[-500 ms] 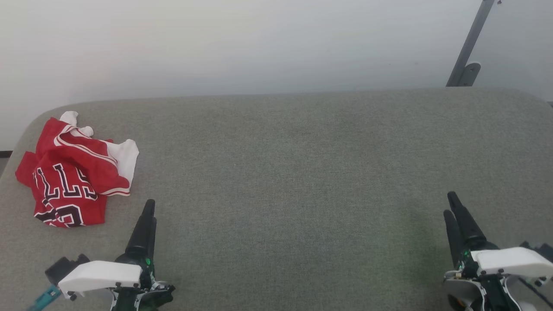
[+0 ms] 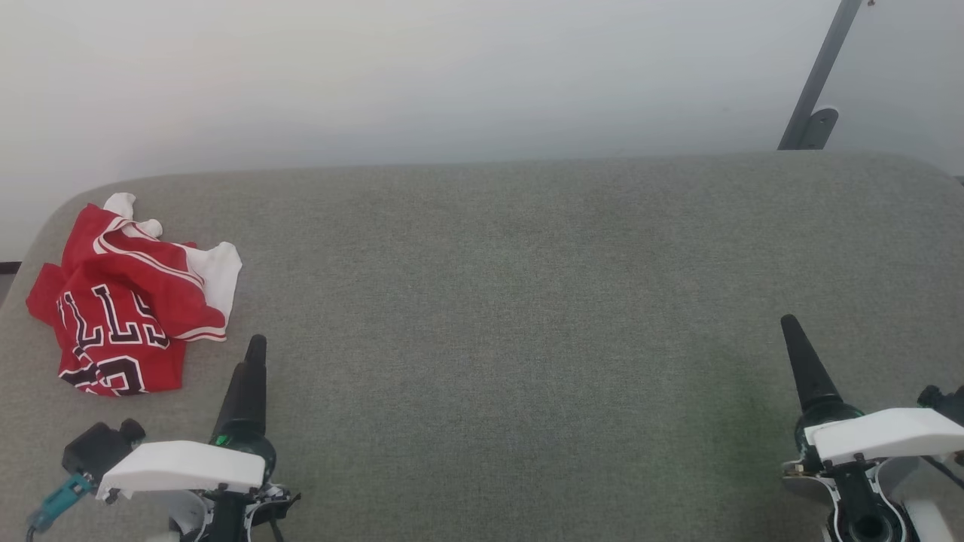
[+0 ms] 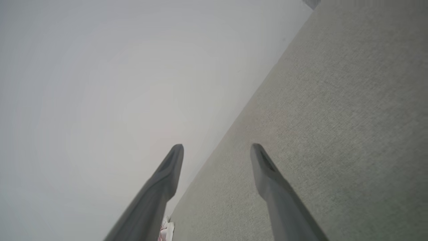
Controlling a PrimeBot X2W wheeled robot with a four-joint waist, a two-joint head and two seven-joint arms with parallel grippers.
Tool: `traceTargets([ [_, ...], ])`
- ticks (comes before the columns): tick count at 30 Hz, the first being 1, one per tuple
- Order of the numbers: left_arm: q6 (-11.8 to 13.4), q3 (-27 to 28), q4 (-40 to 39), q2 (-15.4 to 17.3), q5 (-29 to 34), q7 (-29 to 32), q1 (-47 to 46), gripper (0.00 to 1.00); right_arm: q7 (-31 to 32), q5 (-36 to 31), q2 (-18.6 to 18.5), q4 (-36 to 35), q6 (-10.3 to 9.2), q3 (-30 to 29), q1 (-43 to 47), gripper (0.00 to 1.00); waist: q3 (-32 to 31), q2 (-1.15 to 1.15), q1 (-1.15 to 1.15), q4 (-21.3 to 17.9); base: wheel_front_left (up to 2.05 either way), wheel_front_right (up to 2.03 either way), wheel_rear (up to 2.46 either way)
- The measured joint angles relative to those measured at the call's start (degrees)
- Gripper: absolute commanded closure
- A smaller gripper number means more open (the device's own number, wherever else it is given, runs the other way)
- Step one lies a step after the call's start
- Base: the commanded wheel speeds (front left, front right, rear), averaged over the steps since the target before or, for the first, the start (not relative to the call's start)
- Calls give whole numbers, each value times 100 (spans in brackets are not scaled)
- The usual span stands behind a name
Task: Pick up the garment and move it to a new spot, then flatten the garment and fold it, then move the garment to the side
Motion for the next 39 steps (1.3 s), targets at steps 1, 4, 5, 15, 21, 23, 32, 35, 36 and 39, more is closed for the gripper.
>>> traceTargets([
  [1, 0, -1, -20, -1, 156, -25, 0, 0, -30, -118, -3, -11, 0, -5, -1, 0, 0, 0, 0, 0, 0, 0, 0],
  [4, 0, -18, -69, 0, 563, -80, 1, 0, -83, -558, -45, -53, 0, 4, -17, 0, 1, 0, 0, -1, 0, 0, 0],
  [5, 1, -26, -90, 0, 691, -115, 1, 0, -115, -740, -78, -73, 0, 23, -29, 0, 2, 0, 0, -2, 0, 0, 0],
  [15, 202, -159, -269, 47, 1894, -302, 53, 0, -302, -2195, -152, -35, 0, 41, -116, 0, 5, 0, 0, -6, 0, 0, 0],
  [21, 391, -305, -391, 155, 2425, -412, 105, 0, -419, -2930, -187, -14, 0, 43, -172, 0, 29, 0, 0, -15, 0, 0, 0],
  [23, 457, -353, -422, 185, 2616, -461, 105, 0, -452, -3192, -203, -8, 0, 47, -221, 0, 42, 0, 0, -17, 0, 0, 0],
  [32, 723, -651, -539, 350, 3231, -592, 119, 0, -601, -4011, -194, 55, 0, 22, -284, 0, 62, 0, 0, -28, 0, 0, 0],
  [35, 810, -720, -577, 382, 3401, -648, 148, 0, -649, -4239, -197, 59, 0, 31, -333, 0, 64, 0, 0, -38, 0, 0, 0],
  [36, 837, -745, -587, 401, 3452, -658, 155, 0, -670, -4300, -197, 59, 0, 31, -348, 0, 67, 0, 0, -42, 0, 0, 0],
  [39, 907, -835, -638, 461, 3660, -709, 168, 0, -716, -4519, -203, 65, 0, 26, -353, 0, 77, 0, 0, -49, 0, 0, 0],
])
